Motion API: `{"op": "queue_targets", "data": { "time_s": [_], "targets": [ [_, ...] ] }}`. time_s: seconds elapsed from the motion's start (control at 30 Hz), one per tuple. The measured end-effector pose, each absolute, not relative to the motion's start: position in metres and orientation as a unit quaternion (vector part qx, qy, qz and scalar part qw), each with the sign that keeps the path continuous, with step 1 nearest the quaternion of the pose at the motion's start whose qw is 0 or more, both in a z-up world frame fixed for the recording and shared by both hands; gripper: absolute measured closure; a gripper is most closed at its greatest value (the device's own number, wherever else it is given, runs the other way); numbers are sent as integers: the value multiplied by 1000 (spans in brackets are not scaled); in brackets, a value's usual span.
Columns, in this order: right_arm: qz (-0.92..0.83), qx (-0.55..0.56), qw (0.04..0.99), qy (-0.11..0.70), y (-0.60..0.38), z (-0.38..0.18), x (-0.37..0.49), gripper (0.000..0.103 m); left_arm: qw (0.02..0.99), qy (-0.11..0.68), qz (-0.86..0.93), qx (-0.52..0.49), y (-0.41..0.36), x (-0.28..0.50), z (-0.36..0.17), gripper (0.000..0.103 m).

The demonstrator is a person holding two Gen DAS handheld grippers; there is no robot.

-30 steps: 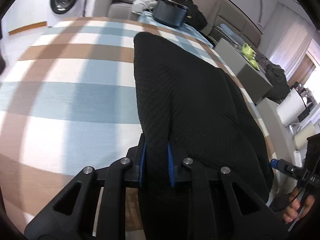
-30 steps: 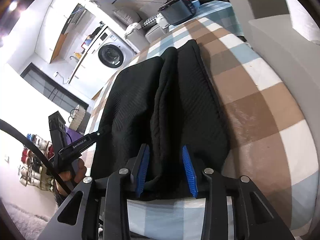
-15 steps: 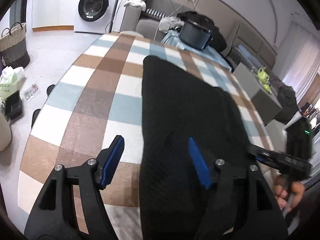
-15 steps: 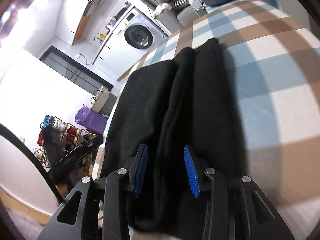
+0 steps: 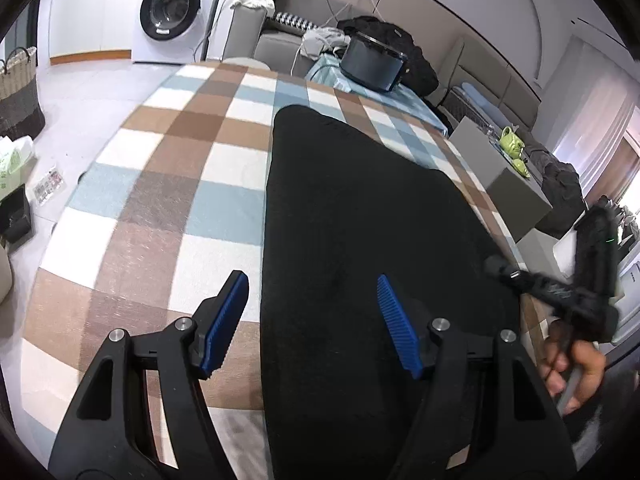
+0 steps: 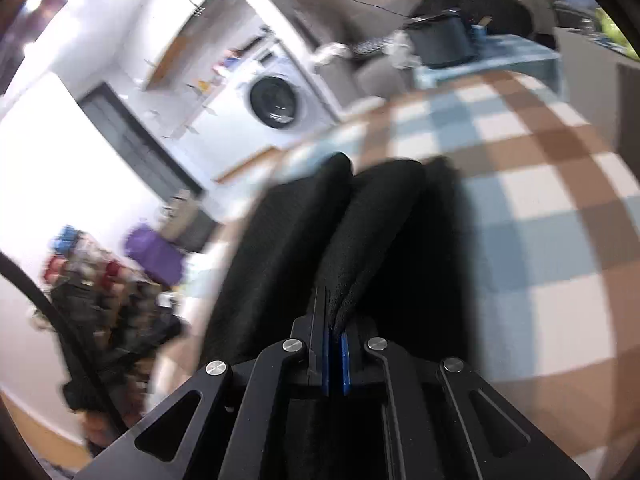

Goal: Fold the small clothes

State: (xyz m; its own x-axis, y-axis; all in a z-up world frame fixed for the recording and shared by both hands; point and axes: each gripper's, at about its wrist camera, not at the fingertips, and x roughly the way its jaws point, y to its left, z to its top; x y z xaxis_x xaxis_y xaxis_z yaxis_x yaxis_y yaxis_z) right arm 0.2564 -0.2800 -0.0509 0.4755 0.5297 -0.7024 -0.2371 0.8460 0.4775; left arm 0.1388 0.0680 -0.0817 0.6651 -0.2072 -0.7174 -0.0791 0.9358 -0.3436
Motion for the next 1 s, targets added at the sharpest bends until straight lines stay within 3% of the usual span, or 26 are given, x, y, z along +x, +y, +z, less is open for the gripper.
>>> {"op": "queue_targets", "data": {
  "time_s": [0.1, 0.27, 0.4, 0.47, 0.53, 0.67, 0.83, 1.0],
  "targets": [
    [215, 184, 814, 506, -291, -86, 267, 98, 891, 418, -39, -173, 62, 140, -86, 39],
    [234, 221, 803, 502, -306, -81, 278, 82, 889, 423, -38, -172, 60, 137, -90, 39],
    [224, 246, 797, 504, -309, -86, 301, 84, 888, 425, -37, -173, 61, 137, -90, 39],
    [214, 253, 800, 500, -307, -86, 316, 98, 890, 423, -34, -170, 61, 134, -88, 39],
    [241, 250, 816, 463, -304, -66, 315, 99, 892, 419, -33, -167, 62, 132, -85, 39],
    [244, 217, 853, 406, -294, -28, 311, 99, 891, 419, -30, -170, 65, 132, -85, 39],
    [201, 213, 820, 492, -307, -73, 332, 98, 887, 426, -34, -174, 62, 134, -89, 39],
    [232, 275, 784, 505, -335, -89, 303, 90, 888, 427, -37, -168, 60, 134, -89, 39]
  ]
}}
